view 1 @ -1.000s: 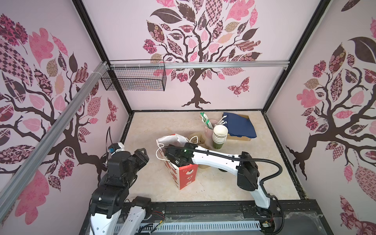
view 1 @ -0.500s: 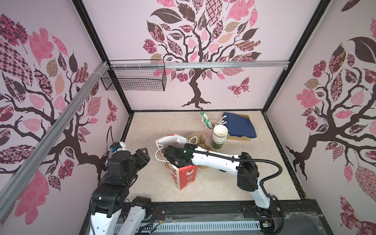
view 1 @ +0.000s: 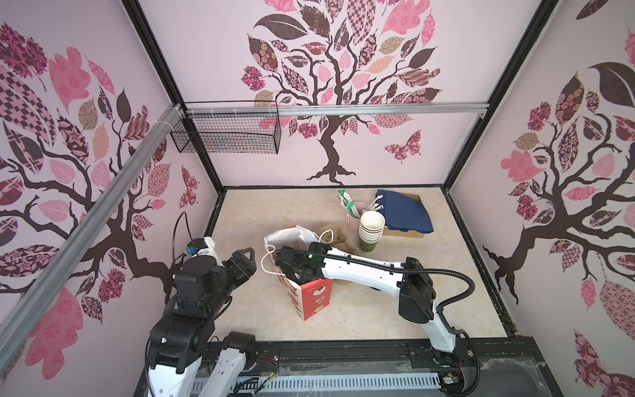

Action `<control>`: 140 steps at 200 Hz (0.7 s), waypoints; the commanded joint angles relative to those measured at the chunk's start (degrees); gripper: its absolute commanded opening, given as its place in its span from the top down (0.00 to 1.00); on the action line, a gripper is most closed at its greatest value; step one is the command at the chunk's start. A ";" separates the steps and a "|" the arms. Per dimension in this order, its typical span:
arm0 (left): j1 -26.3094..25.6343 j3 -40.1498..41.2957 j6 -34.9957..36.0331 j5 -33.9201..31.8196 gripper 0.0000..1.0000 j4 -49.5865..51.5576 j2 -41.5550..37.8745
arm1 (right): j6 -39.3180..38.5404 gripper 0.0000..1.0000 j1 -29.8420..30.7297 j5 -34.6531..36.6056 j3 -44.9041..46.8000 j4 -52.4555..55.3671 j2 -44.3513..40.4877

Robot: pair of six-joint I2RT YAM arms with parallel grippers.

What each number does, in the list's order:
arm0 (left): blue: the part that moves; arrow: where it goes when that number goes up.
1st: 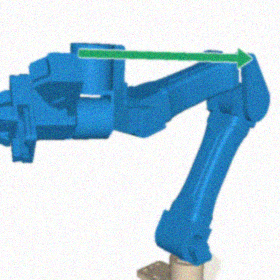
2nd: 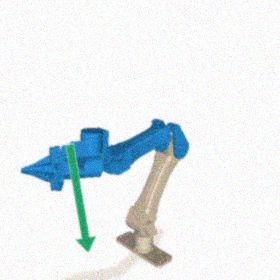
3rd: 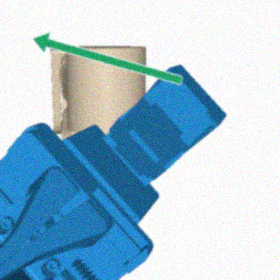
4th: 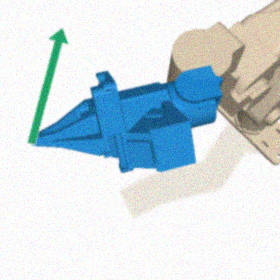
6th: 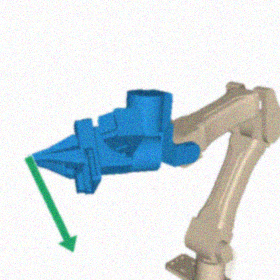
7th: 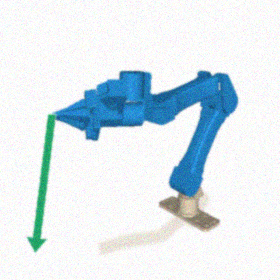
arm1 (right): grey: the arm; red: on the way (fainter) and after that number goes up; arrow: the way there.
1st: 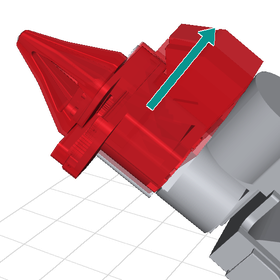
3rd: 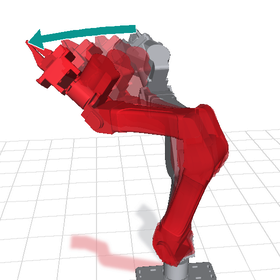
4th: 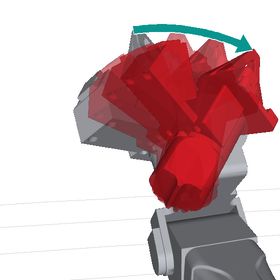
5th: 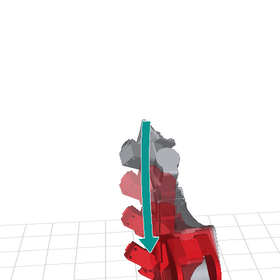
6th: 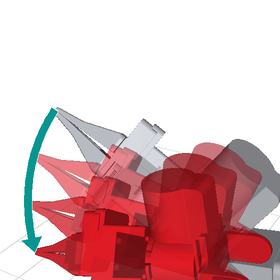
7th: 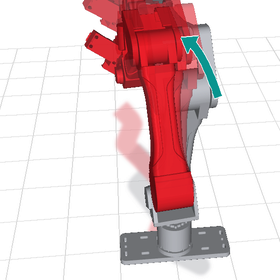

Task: Pack a coffee takeout order
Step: Place the coffee cup in the cup tray.

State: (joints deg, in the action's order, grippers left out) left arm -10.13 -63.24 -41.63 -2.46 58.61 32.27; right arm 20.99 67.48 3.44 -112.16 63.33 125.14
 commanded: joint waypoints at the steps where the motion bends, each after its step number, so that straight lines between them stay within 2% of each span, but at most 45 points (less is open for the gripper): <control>1: -0.06 -2.91 1.22 2.42 0.27 -0.29 0.33 | 0.63 0.14 0.98 -0.76 3.28 1.31 10.73; 61: -0.05 -1.83 0.35 8.00 0.25 -1.68 1.07 | 0.36 0.09 0.98 0.17 -0.99 3.31 10.13; 95: -0.04 0.15 0.41 10.49 0.34 -3.91 1.91 | 0.62 0.09 0.98 0.32 0.18 2.47 9.09; 125: -0.12 1.74 0.30 11.10 0.48 -4.00 2.62 | 0.89 0.09 0.98 0.25 0.97 1.93 8.46; 140: -0.02 1.69 -0.12 12.02 0.50 -4.47 2.34 | 0.96 0.09 0.98 0.30 1.41 1.56 8.19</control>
State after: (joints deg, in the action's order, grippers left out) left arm -10.13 -62.83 -41.87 7.51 55.81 34.72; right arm 21.65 68.29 3.20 -115.46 63.77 126.82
